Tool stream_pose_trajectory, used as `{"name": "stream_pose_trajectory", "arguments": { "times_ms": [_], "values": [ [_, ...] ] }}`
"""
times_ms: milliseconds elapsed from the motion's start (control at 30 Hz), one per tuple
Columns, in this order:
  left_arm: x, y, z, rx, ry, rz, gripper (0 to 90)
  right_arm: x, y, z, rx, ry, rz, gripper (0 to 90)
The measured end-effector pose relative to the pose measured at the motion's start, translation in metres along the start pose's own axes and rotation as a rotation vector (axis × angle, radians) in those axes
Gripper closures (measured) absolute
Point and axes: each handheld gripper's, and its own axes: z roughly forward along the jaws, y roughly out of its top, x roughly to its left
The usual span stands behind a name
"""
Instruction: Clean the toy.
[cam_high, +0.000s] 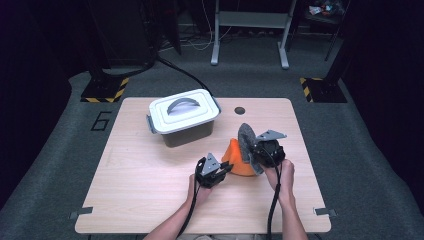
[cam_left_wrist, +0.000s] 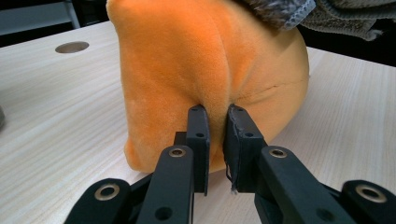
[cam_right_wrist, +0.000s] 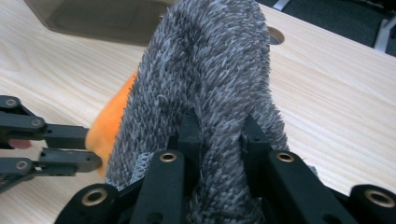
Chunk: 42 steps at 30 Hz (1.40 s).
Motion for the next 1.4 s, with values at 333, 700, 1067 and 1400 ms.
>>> {"name": "stream_pose_trajectory", "arguments": {
  "times_ms": [333, 700, 1067, 1400],
  "values": [
    [-0.001, -0.001, 0.0, -0.006, 0.006, 0.005, 79.5, -0.02, -0.016, -0.003, 0.012, -0.034, 0.047, 74.8],
    [-0.001, -0.001, 0.0, -0.011, 0.008, 0.01, 79.5, -0.037, -0.038, 0.005, 0.052, -0.054, 0.118, 74.7],
    [0.0, -0.001, -0.001, -0.007, 0.001, 0.011, 79.5, -0.049, -0.056, 0.02, 0.14, -0.052, 0.184, 74.9],
    [0.001, -0.001, -0.001, -0.019, -0.002, -0.006, 79.2, -0.042, -0.036, -0.015, 0.031, -0.054, 0.121, 75.8]
  ]
}}
